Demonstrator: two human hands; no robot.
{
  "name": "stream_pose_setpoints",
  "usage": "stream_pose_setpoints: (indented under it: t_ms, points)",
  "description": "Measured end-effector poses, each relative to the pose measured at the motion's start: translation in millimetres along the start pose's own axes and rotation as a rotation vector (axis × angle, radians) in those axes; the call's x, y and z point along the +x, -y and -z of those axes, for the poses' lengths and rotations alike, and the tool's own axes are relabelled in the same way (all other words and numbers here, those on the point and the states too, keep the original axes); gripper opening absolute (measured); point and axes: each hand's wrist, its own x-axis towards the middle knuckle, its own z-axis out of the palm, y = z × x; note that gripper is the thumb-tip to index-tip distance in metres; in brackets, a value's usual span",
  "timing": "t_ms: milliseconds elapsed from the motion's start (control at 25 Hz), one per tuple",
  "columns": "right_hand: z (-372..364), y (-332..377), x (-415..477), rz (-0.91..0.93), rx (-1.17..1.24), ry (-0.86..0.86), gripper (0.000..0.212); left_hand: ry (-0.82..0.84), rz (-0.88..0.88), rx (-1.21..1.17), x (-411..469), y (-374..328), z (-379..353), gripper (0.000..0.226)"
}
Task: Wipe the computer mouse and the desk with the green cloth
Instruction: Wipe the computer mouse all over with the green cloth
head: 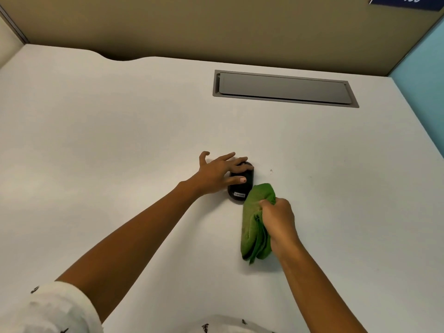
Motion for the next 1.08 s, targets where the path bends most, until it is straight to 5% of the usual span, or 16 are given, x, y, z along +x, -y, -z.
stream_pose_setpoints:
  t_ms: [160, 400, 560, 720, 800, 1080]
  points:
    - [-36, 2, -19, -0.017, 0.036, 0.205, 0.021, -0.019, 0.000, 0.005, -2, -1, -1, 0.040]
    - [-27, 6, -16, 0.028, 0.044, 0.219, 0.021, 0.023, 0.006, 0.014, -2, -2, 2, 0.041]
    - [27, 6, -11, 0.222, 0.031, -0.011, 0.010, -0.014, 0.069, -0.300, -5, -5, 1, 0.041]
    - [55, 8, 15, 0.463, -0.118, -0.398, 0.021, -0.440, 0.229, -0.679, -17, -25, -11, 0.021]
    - [50, 8, 32, 0.555, -0.183, -0.488, 0.029, -0.573, 0.371, -0.622, -23, -41, -17, 0.021]
    - [20, -13, 78, 0.707, -0.736, -0.315, 0.054, -0.478, 0.486, -0.198, -24, -76, -44, 0.066]
